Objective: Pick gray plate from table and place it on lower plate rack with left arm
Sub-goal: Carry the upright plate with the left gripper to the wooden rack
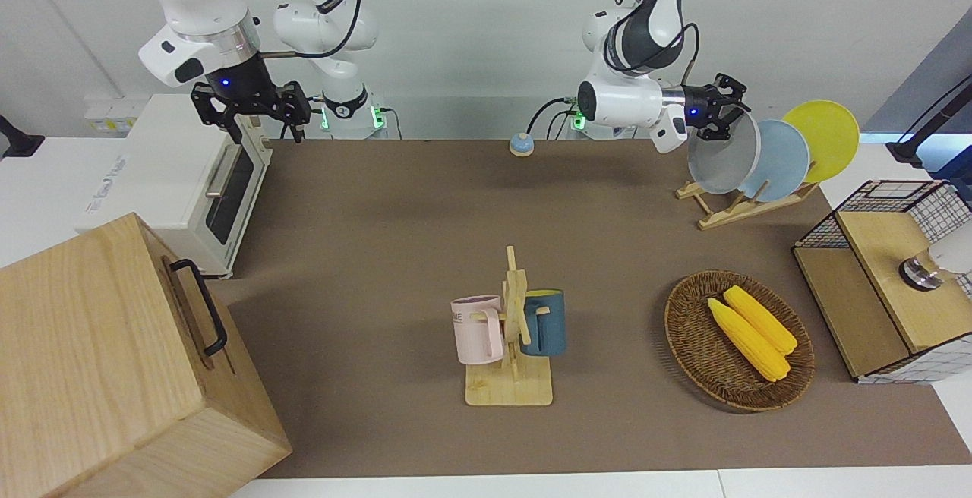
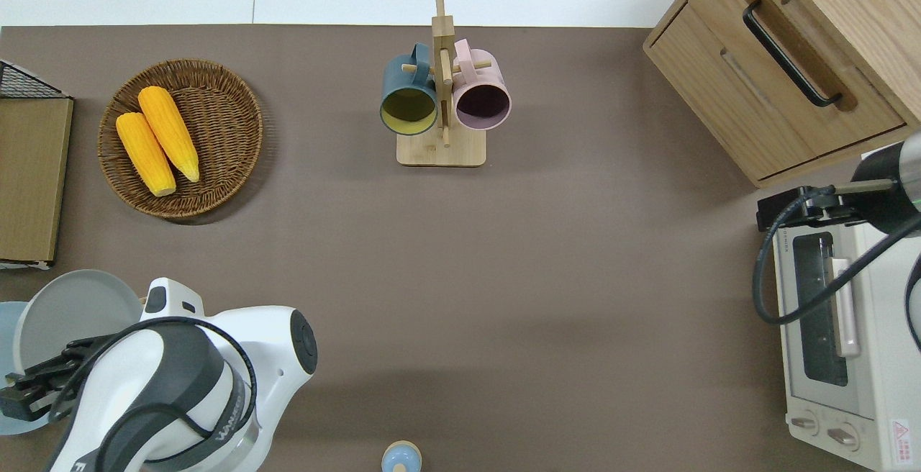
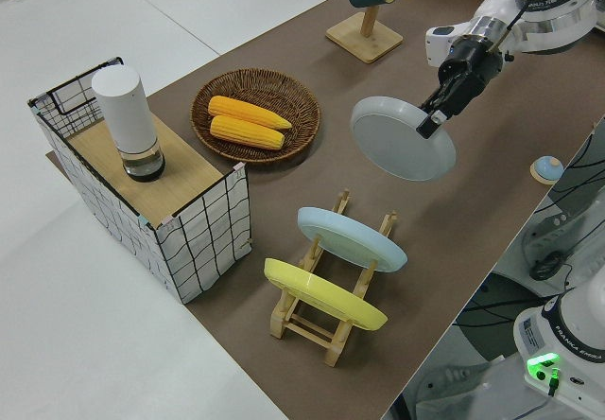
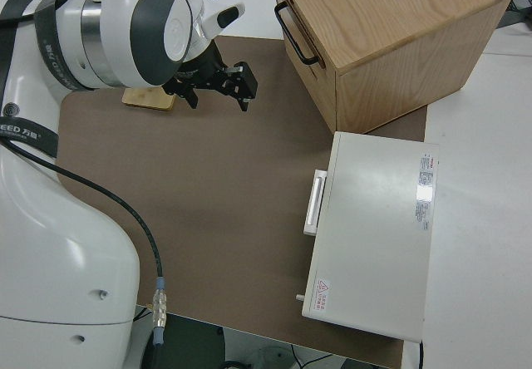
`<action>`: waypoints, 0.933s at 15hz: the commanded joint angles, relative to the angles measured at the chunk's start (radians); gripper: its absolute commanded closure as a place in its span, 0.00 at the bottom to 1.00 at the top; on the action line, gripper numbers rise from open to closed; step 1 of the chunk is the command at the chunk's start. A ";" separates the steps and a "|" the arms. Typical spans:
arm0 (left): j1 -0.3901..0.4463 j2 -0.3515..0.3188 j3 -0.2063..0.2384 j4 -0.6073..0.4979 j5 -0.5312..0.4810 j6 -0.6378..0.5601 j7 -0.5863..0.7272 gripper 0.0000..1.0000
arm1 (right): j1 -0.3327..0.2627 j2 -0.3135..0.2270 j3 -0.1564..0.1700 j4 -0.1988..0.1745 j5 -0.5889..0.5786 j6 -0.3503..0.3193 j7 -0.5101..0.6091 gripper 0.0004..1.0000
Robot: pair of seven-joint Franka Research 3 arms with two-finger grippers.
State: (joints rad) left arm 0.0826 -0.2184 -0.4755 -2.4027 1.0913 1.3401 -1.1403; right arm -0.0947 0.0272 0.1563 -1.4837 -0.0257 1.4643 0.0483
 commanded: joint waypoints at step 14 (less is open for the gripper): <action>0.003 0.157 0.003 -0.024 0.079 -0.090 -0.234 1.00 | 0.007 0.000 -0.006 0.006 0.003 -0.001 0.004 0.02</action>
State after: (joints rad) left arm 0.0853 -0.0915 -0.4752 -2.4071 1.1480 1.2642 -1.3139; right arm -0.0947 0.0272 0.1563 -1.4837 -0.0257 1.4643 0.0483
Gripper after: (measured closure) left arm 1.000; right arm 0.013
